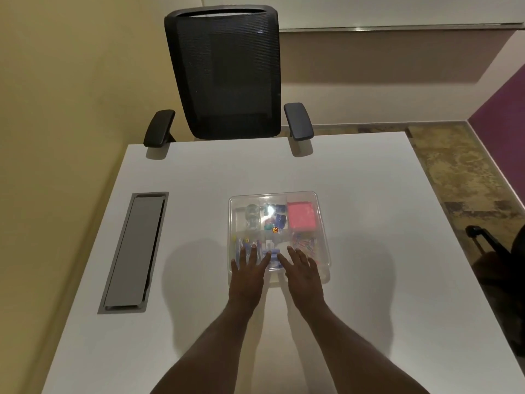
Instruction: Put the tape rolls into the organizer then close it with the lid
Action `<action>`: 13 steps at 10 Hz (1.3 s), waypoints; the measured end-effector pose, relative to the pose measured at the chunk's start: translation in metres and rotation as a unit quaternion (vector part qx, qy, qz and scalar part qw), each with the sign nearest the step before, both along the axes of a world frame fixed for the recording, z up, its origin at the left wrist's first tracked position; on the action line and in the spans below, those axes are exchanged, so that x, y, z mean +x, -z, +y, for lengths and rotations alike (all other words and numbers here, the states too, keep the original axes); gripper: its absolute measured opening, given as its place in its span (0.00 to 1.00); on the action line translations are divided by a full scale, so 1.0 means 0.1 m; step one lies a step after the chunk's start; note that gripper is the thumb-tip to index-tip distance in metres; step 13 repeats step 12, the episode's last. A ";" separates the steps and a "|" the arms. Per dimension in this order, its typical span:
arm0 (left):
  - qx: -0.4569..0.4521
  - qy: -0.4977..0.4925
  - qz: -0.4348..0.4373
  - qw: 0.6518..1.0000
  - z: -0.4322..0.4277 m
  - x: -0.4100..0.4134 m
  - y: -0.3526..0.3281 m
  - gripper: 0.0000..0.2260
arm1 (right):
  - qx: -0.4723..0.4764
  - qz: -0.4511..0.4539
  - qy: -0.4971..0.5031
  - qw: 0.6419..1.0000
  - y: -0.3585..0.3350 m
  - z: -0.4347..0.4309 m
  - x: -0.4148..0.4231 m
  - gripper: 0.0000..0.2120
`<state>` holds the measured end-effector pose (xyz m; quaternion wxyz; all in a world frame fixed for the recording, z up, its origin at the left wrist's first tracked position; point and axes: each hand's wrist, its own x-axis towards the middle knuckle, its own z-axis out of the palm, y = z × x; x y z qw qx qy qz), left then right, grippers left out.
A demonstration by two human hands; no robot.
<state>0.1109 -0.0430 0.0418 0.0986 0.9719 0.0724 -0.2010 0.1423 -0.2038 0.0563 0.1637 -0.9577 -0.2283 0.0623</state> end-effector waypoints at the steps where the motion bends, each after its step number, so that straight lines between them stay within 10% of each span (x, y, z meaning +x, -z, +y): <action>1: -0.003 0.004 -0.008 1.000 0.04 0.03 0.03 0.33 | -0.013 0.001 -0.011 1.000 -0.02 0.00 0.06 0.32; 13: 0.008 -0.003 -0.155 0.988 0.25 0.70 -0.03 0.29 | -0.022 -0.146 -0.025 0.989 -0.03 0.37 0.91 0.22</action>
